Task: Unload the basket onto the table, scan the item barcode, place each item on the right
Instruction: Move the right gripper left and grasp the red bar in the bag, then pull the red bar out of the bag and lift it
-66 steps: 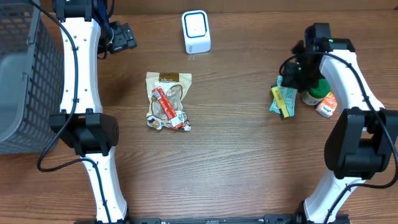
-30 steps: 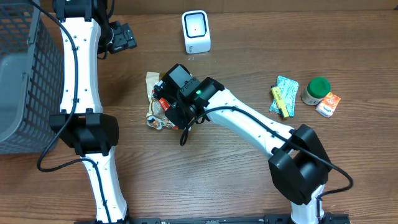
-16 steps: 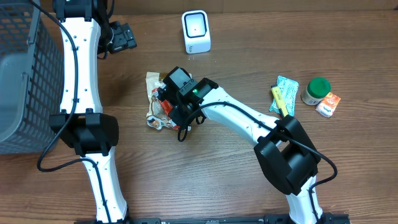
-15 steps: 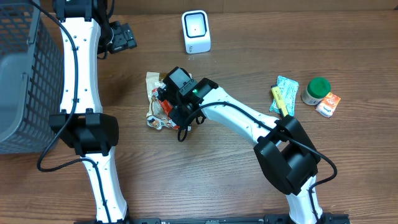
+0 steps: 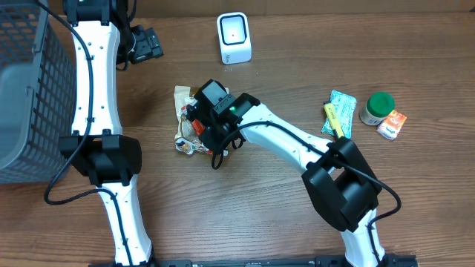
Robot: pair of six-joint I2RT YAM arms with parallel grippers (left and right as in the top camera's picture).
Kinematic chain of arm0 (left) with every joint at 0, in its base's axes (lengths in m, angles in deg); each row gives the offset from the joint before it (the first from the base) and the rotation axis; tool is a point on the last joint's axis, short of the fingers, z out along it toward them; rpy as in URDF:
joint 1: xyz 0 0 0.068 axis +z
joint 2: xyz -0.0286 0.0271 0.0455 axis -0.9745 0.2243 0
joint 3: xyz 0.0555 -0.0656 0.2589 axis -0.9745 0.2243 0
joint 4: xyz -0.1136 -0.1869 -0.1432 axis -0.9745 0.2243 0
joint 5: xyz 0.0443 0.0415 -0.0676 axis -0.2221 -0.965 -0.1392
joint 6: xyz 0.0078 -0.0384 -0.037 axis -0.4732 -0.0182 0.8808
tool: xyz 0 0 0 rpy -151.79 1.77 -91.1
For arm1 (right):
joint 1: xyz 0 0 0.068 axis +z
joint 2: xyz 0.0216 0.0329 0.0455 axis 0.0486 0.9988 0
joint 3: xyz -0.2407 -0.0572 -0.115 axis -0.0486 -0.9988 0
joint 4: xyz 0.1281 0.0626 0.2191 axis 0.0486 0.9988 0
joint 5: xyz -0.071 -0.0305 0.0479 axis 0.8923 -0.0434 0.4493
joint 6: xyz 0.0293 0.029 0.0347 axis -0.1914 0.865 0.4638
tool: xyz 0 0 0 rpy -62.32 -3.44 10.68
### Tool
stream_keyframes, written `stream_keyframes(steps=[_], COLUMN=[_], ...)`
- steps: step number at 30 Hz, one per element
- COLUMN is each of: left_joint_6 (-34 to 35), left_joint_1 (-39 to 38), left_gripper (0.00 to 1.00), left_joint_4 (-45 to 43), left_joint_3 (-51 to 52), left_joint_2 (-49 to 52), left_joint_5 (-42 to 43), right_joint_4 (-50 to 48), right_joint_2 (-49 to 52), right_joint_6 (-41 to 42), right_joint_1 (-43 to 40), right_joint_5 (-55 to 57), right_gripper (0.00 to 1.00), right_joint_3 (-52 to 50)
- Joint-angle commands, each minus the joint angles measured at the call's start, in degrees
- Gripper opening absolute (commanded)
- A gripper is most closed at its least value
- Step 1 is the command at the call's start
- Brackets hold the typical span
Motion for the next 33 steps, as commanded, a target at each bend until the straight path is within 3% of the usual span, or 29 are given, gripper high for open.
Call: stream_keyframes(steps=[1, 9, 16, 29, 33], left_joint_6=[0.8, 0.8, 0.8, 0.8, 0.8], left_joint_1=[-0.4, -0.4, -0.4, -0.4, -0.4], left_gripper=[1.0, 1.0, 1.0, 1.0, 0.99], left_joint_4=[-0.2, -0.2, -0.2, -0.2, -0.2], left_joint_3=[0.1, 0.1, 0.1, 0.1, 0.1], left_joint_2=[0.3, 0.3, 0.3, 0.3, 0.3], left_joint_5=[0.2, 0.2, 0.2, 0.2, 0.2], right_joint_4=[-0.6, -0.9, -1.4, 4.1, 7.9], right_joint_2=[2.8, 4.3, 4.1, -4.7, -9.4], right_joint_6=[0.0, 0.0, 0.0, -0.5, -9.3], right_joint_1=[-0.2, -0.2, -0.2, -4.0, -7.1], right_joint_5=[-0.7, -0.7, -0.6, -0.7, -6.8], right_gripper=[0.38, 0.33, 0.04, 0.04, 0.04], right_joint_3=[-0.2, -0.2, 0.3, 5.2, 5.3])
